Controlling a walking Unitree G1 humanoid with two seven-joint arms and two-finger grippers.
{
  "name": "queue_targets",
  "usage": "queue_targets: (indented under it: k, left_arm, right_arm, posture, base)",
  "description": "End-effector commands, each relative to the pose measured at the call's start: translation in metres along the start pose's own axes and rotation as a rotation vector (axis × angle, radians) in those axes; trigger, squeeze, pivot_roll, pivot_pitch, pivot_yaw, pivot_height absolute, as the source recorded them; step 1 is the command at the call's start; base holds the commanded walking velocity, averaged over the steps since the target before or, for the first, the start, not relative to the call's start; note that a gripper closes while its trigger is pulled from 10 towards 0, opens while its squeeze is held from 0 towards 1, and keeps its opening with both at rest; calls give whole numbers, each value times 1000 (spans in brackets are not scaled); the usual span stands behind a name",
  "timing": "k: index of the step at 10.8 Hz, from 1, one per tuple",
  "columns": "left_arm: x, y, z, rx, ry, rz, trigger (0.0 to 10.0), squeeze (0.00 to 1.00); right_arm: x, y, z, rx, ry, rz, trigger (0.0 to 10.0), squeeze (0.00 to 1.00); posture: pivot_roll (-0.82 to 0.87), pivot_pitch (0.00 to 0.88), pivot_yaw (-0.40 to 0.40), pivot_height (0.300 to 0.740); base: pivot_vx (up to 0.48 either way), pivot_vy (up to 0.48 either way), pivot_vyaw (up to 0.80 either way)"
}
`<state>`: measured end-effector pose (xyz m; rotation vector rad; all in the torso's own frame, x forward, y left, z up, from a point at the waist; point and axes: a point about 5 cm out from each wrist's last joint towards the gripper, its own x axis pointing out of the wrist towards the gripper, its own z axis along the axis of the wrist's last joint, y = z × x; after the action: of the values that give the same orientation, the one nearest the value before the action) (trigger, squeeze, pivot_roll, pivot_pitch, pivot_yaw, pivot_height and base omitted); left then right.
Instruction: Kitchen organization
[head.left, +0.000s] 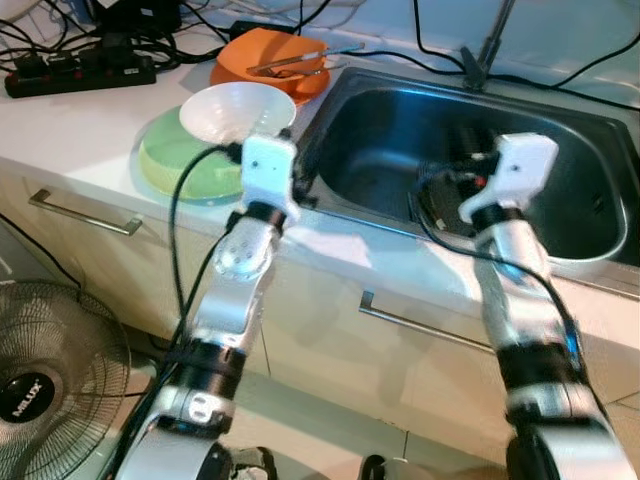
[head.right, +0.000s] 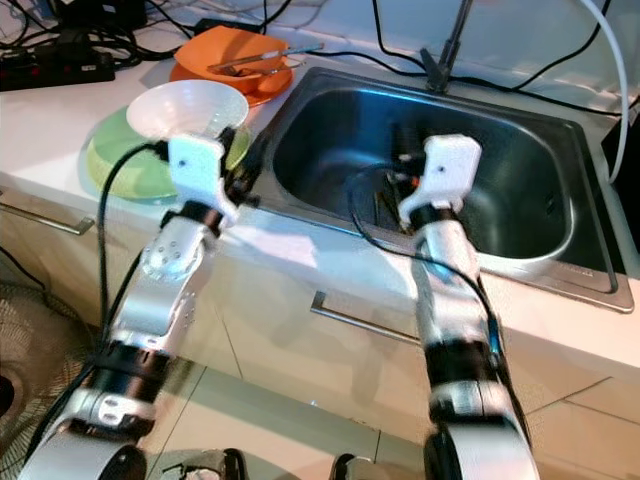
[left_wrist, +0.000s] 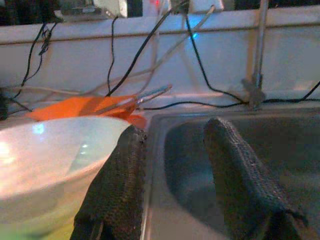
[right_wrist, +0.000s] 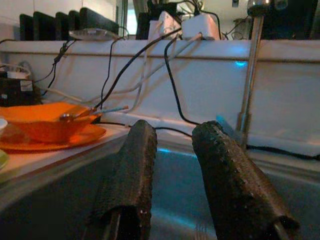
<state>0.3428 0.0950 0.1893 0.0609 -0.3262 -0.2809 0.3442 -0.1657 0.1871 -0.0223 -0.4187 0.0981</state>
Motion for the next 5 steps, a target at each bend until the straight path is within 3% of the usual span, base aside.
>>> queue_targets:
  k: [1, 2, 5]
  left_arm:
    - [-1, -1, 3, 12, -21, -3, 10000, 0]
    - [-1, 1, 9, 54, -35, -21, 10000, 0]
    - [14, 33, 46, 256, -93, -49, 10000, 0]
  right_arm:
    - [-2, 2, -1, 7, 9, 1, 10000, 0]
    - [-8, 9, -10, 18, 42, -2, 10000, 0]
    - [-15, 25, -20, 65, 88, 16, 10000, 0]
  posture:
    - [26, 91, -8, 740]
    - [34, 72, 3, 740]
    - [64, 33, 16, 740]
  base:
    - [0, 0, 0]
    - [0, 0, 0]
    - [0, 0, 0]
